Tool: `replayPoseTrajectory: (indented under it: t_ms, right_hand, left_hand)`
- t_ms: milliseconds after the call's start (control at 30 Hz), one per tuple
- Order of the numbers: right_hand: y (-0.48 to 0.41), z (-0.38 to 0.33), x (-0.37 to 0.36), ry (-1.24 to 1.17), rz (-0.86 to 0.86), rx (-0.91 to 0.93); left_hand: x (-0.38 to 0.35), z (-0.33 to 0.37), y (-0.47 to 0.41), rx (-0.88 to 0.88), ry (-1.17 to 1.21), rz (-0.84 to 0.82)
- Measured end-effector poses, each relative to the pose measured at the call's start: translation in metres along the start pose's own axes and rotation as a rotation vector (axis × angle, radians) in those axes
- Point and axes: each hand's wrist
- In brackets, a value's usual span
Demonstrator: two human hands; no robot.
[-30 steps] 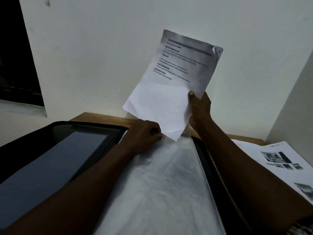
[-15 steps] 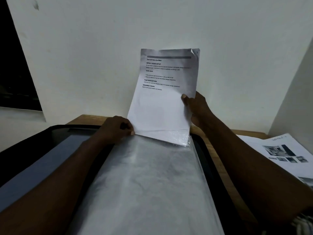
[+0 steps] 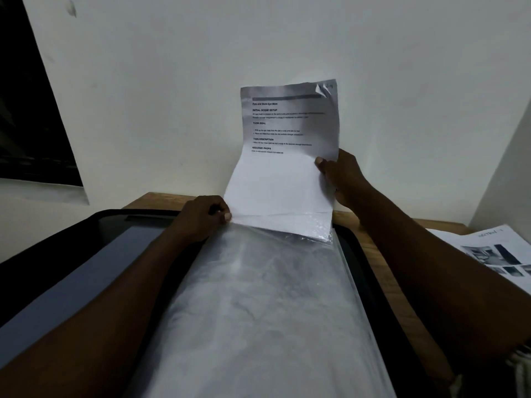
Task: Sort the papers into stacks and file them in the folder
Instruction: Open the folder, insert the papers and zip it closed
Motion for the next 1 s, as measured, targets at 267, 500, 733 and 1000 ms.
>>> replayPoseTrajectory:
  t_ms: [267, 500, 733, 1000]
  right_hand:
    - [0.011, -0.002, 0.001, -0.053, -0.028, 0.088]
    - [0.03, 0.016, 0.011, -0.351, -0.394, -0.294]
    - [0.022, 0.019, 0.004, -0.217, -0.186, -0.23]
    - [0.014, 0.02, 0.001, -0.023, -0.183, -0.15]
  left_hand:
    - [0.0, -0.002, -0.002, -0.017, 0.042, -0.049]
    - [-0.001, -0.004, -0.001, 0.003, 0.112, -0.05]
    - [0.0, 0.004, 0.0, 0.057, 0.134, -0.127]
    - [0.001, 0.003, -0.006, -0.014, -0.041, -0.162]
Point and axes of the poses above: each hand's wrist, its own y-axis away from the middle knuckle, its own x-axis out of the back of the hand, z = x × y, and after that the axes turned 2 degrees about -z, right-handed
